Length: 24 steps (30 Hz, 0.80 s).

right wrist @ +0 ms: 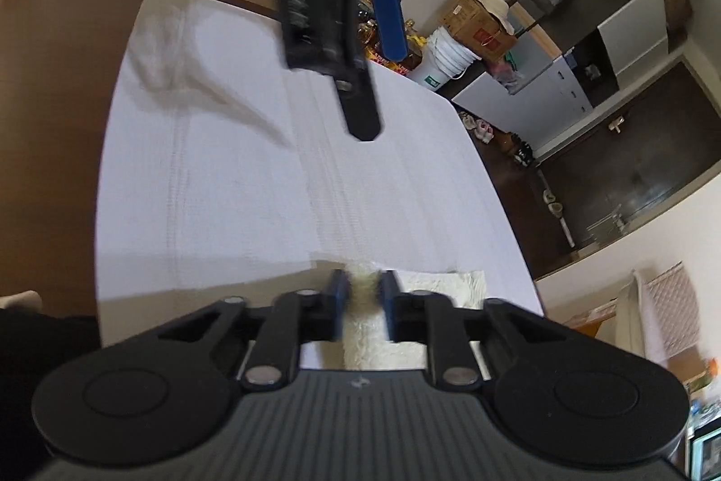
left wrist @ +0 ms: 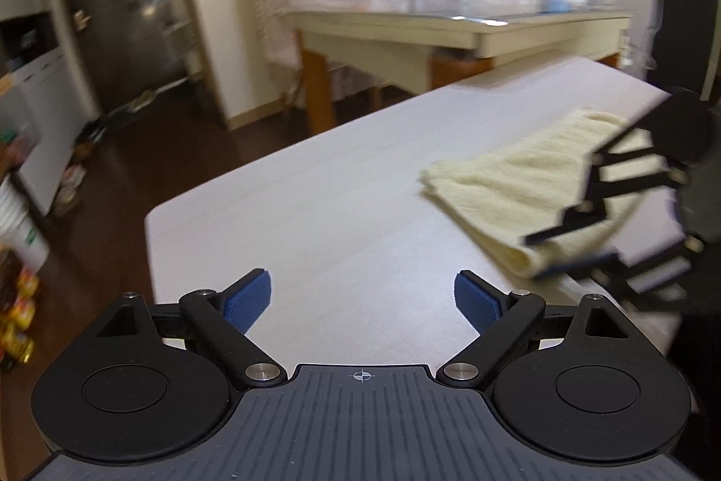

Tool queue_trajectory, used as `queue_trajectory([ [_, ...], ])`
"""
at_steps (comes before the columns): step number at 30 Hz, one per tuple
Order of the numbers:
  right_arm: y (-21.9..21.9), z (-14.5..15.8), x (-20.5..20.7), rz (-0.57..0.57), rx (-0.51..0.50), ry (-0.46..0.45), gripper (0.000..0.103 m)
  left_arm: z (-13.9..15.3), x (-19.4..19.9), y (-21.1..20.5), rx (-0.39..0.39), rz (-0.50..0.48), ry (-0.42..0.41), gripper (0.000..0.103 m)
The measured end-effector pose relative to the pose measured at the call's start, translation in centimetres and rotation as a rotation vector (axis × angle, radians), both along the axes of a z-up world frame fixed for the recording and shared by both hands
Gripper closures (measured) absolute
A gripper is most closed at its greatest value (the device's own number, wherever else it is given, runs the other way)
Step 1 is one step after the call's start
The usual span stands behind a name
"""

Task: Fold towel
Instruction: 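Grasp the folded towel edge with both grippers, then lift the held edge with both grippers and fold it over the towel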

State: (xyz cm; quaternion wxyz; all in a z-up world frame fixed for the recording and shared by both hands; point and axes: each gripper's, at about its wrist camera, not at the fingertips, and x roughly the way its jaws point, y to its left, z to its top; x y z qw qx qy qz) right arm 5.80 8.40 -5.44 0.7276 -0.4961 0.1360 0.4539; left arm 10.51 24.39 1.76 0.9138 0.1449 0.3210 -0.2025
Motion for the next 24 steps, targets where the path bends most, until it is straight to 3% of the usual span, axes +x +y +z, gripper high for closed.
queue_trajectory([
  [4, -1.3, 1.7, 0.9, 0.000, 0.084, 0.103, 0.096, -0.5, -1.4, -2.2, 0.083, -0.121, -0.050, 0.010],
  [6, -3.1, 3.8, 1.7, -0.004, 0.159, 0.241, 0.096, -0.9, -2.2, -3.7, 0.146, -0.196, -0.097, 0.010],
  [12, -8.1, 8.7, 2.8, 0.015, 0.275, 0.494, 0.097, -1.9, -3.6, -7.8, 0.241, -0.378, -0.198, 0.012],
  [15, -10.5, 10.0, 2.1, 0.049, 0.301, 0.586, 0.097, -2.8, -4.2, -9.8, 0.283, -0.464, -0.221, 0.024],
  [21, -13.1, 10.5, 0.9, 0.067, 0.316, 0.636, 0.096, -3.9, -5.7, -11.8, 0.395, -0.585, -0.202, 0.054],
  [23, -13.5, 10.4, 0.6, 0.066, 0.314, 0.641, 0.097, -4.0, -6.2, -12.2, 0.434, -0.614, -0.182, 0.066],
  [24, -13.8, 10.1, 0.5, 0.064, 0.314, 0.649, 0.097, -4.0, -6.4, -12.3, 0.444, -0.623, -0.165, 0.078],
])
